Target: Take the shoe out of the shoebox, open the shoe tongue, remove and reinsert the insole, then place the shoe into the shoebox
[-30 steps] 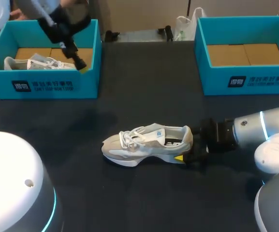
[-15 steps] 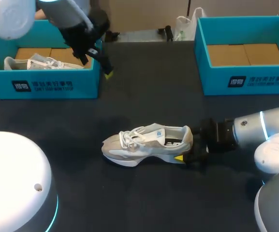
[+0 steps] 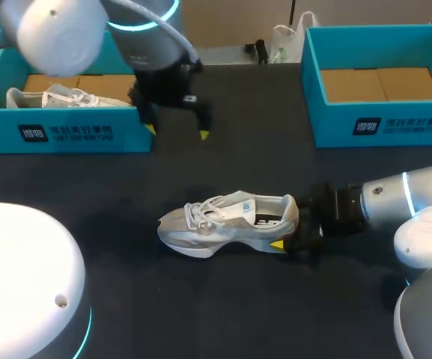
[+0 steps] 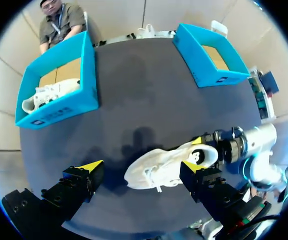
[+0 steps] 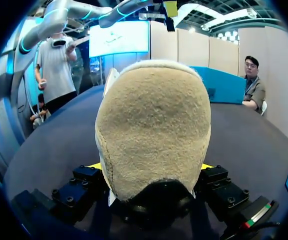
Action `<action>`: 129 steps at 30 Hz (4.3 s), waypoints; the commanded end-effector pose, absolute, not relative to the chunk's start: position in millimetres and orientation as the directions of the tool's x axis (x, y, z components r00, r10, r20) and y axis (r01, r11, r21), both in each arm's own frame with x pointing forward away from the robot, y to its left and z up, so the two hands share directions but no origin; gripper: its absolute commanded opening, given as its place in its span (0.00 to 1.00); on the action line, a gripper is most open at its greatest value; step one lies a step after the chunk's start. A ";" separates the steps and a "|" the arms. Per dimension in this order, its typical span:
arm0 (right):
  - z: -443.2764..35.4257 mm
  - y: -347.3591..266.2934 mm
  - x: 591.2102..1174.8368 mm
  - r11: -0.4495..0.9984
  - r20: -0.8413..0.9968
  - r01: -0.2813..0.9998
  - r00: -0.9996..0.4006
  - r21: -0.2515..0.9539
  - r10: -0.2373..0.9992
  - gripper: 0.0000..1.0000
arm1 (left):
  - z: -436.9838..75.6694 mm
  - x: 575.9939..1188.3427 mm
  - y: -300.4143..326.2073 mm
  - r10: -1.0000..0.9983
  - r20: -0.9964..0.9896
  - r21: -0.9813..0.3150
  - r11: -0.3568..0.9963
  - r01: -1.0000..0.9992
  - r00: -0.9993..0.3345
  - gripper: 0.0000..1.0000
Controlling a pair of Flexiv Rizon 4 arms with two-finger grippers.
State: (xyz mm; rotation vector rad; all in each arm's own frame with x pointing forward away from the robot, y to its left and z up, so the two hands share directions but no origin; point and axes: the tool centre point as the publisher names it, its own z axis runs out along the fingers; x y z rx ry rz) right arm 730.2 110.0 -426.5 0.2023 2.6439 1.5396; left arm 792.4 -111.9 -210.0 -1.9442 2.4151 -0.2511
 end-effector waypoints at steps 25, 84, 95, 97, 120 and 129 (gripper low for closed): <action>-427.2 111.5 728.4 0.489 0.001 0.076 -0.988 0.869 0.152 0.00 | -256.2 765.4 -168.2 -0.997 -0.019 -0.076 0.072 -0.994 -0.070 1.00; -427.2 111.5 728.4 0.489 0.001 0.076 -0.988 0.869 0.152 0.00 | -350.3 719.1 -227.5 -0.963 -0.188 0.114 0.174 -0.978 -0.193 1.00; -427.2 111.5 728.4 0.489 0.001 0.076 -0.988 0.869 0.152 0.00 | -361.2 716.3 -209.6 -0.951 -0.263 0.099 0.141 -0.985 -0.162 1.00; -427.2 111.5 728.4 0.489 0.001 0.076 -0.988 0.869 0.152 0.00 | -361.3 716.9 -204.7 -0.948 -0.280 0.092 0.129 -0.987 -0.150 1.00; -427.2 111.5 728.4 0.489 0.001 0.076 -0.988 0.869 0.152 0.00 | -335.5 726.3 -169.2 -0.950 -0.307 0.070 0.039 -0.997 -0.059 1.00; -427.2 111.5 728.4 0.489 0.001 0.076 -0.988 0.869 0.152 0.00 | -319.8 721.2 -169.9 -0.965 -0.255 0.082 0.038 -0.996 -0.058 0.66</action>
